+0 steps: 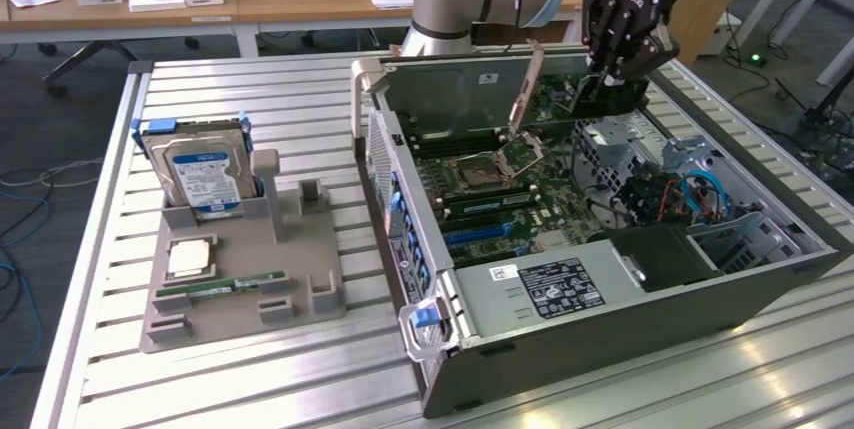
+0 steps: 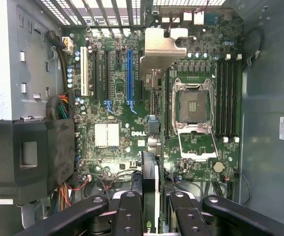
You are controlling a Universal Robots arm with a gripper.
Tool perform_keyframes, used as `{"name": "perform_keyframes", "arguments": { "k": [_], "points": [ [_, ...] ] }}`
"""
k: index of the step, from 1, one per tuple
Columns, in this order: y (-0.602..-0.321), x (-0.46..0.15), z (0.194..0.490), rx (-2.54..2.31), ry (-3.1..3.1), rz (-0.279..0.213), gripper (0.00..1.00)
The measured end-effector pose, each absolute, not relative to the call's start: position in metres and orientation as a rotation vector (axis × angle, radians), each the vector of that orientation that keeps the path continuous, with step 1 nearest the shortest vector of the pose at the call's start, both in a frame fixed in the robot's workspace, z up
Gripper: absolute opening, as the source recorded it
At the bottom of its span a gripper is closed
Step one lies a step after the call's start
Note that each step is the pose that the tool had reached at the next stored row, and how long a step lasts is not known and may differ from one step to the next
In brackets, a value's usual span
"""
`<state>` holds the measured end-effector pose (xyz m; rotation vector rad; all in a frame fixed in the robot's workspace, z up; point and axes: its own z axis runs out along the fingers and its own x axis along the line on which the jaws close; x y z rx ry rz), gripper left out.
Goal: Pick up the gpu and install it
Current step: 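Insert the gpu into the slot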
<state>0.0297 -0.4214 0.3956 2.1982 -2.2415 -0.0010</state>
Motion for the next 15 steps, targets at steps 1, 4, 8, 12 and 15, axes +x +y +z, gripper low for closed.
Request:
{"name": "perform_keyframes", "arguments": {
  "k": [1, 4, 8, 12, 15],
  "points": [
    [-0.4214, 0.0297, 0.3956, 2.198, -2.241, -0.001, 0.26],
    [-0.4215, 0.0286, 0.3956, 2.198, -2.242, -0.001, 0.26],
    [-0.4214, 0.0258, 0.3956, 2.199, -2.242, 0.001, 0.26],
    [-0.4214, 0.0251, 0.3956, 2.199, -2.242, 0.001, 0.26],
    [-0.4214, 0.0250, 0.3954, 2.199, -2.242, 0.001, 0.26]
  ]
}}
